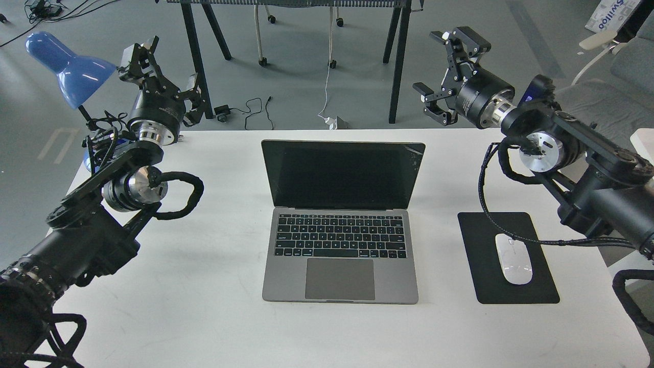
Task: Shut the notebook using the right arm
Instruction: 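Raise the right gripper and swing it toward the laptop's open screen, then move the right gripper over the top edge of the laptop screen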
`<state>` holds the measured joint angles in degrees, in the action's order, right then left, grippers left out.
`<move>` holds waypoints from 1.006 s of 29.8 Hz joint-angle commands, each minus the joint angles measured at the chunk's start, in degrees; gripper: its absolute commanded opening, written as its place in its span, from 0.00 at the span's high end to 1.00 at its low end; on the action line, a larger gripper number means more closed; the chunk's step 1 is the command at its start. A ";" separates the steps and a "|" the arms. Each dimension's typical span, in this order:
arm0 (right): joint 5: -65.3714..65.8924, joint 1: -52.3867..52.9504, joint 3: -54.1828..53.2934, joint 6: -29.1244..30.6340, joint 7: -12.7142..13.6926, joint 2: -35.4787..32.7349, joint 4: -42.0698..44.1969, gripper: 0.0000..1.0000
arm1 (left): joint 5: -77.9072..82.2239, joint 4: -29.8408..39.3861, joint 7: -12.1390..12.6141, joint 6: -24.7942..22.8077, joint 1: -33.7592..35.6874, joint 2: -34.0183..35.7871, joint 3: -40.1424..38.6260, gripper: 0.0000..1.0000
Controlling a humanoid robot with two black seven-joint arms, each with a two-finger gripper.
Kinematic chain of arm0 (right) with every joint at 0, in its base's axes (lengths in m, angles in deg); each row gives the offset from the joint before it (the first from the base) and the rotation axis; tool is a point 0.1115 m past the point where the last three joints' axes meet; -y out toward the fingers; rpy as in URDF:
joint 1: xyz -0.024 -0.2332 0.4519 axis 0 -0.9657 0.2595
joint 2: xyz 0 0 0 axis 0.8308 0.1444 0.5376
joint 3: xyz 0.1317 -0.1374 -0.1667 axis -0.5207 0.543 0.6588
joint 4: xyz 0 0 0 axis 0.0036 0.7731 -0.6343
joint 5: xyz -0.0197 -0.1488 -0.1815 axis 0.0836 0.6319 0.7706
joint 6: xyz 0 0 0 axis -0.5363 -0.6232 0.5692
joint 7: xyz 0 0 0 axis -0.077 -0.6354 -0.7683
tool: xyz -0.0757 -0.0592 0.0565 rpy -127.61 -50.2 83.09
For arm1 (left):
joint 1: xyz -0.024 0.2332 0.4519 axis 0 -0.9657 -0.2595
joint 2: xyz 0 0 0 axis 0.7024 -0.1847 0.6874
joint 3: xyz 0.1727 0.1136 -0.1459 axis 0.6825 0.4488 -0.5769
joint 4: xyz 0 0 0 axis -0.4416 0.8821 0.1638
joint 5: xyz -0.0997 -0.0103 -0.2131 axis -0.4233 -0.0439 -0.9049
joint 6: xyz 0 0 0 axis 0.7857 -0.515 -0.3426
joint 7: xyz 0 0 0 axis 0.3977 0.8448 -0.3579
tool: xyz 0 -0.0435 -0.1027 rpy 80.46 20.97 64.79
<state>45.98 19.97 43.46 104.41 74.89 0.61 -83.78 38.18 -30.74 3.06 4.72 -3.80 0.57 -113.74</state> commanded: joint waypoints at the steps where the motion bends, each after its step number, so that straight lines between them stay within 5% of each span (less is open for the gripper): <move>1: 1.05 0.52 2.51 0.17 0.15 -0.12 -0.03 0.00 | 0.00 0.00 0.00 -0.03 0.00 0.00 -0.04 0.00; 30: 5.97 8.87 21.24 9.75 0.50 -5.49 -3.46 0.00 | 0.00 0.00 0.00 -0.03 0.00 0.00 -0.04 0.00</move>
<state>49.60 28.63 64.57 113.87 75.40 -4.86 -87.14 38.18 -30.75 3.06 4.71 -3.80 0.57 -113.78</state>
